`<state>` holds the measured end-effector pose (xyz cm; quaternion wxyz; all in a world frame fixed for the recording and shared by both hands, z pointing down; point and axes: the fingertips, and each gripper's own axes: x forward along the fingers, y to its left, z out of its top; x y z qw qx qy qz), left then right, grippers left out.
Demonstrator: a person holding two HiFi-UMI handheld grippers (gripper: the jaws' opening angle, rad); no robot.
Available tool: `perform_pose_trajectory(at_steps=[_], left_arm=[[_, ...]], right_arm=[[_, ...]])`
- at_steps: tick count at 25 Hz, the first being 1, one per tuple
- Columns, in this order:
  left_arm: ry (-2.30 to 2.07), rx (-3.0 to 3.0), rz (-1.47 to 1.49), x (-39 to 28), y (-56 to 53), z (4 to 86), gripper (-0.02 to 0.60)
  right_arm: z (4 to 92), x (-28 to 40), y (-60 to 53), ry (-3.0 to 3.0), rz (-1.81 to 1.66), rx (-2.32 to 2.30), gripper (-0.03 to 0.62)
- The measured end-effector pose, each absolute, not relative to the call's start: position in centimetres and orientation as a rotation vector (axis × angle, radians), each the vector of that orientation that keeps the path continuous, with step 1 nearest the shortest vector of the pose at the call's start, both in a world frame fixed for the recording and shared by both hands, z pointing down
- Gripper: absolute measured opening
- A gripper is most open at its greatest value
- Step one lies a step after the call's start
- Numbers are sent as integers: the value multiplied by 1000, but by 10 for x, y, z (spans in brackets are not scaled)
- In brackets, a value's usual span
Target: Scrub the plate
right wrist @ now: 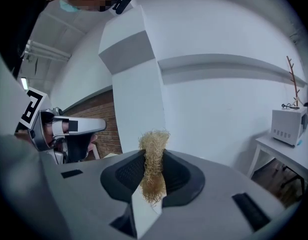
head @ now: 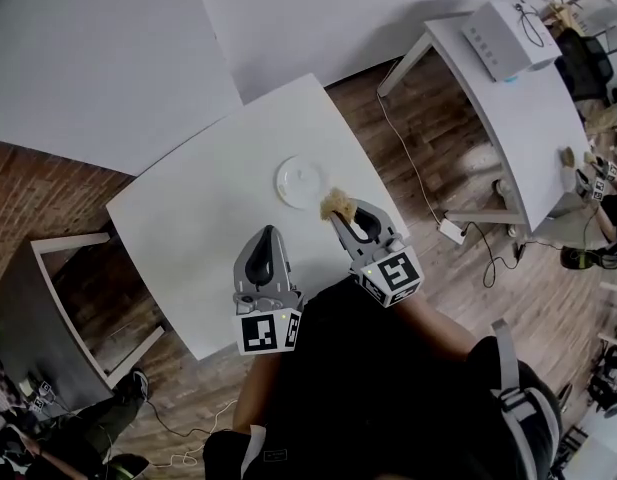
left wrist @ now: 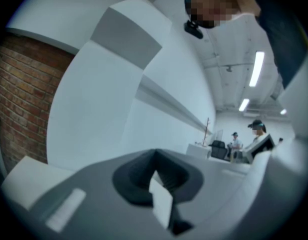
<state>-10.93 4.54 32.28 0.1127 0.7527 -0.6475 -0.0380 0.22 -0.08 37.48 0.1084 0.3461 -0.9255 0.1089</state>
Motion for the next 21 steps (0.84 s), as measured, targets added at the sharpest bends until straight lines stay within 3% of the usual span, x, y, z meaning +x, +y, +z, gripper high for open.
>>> perform_pose_trajectory(at_steps=[21], left_arm=[[-1913,2245,-101,-121,52,317,3]], right_arm=[[369,-17,15,-2766,267,966,81]])
